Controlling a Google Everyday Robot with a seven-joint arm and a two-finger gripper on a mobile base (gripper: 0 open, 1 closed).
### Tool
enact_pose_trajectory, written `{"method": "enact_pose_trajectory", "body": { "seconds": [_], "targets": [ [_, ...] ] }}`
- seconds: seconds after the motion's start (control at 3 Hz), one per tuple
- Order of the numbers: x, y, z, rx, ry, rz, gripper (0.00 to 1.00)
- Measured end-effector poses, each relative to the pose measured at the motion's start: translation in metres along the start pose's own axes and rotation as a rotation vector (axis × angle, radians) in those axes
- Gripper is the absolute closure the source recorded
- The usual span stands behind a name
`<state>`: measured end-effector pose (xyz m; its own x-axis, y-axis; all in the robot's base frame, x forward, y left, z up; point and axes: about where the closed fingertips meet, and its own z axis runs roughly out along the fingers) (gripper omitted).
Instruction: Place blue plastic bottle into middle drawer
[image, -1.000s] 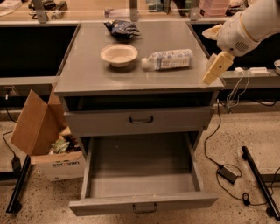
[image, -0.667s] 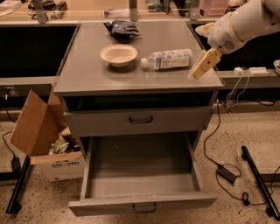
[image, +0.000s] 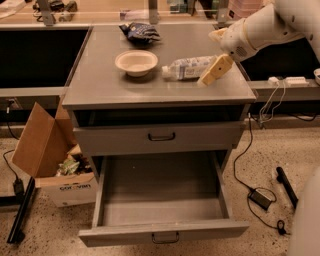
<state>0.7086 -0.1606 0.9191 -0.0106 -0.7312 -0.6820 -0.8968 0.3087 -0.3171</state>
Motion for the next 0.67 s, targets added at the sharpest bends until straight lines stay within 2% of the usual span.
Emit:
{"method": "enact_pose_trajectory", "body": {
  "seconds": [0.33,0.67],
  "targets": [
    [0.007,-0.015,0.032,-0.015,0.006,0.042,0.0],
    [0.015,-0.024,0.048,-0.022,0.009,0.076,0.0]
  ]
}}
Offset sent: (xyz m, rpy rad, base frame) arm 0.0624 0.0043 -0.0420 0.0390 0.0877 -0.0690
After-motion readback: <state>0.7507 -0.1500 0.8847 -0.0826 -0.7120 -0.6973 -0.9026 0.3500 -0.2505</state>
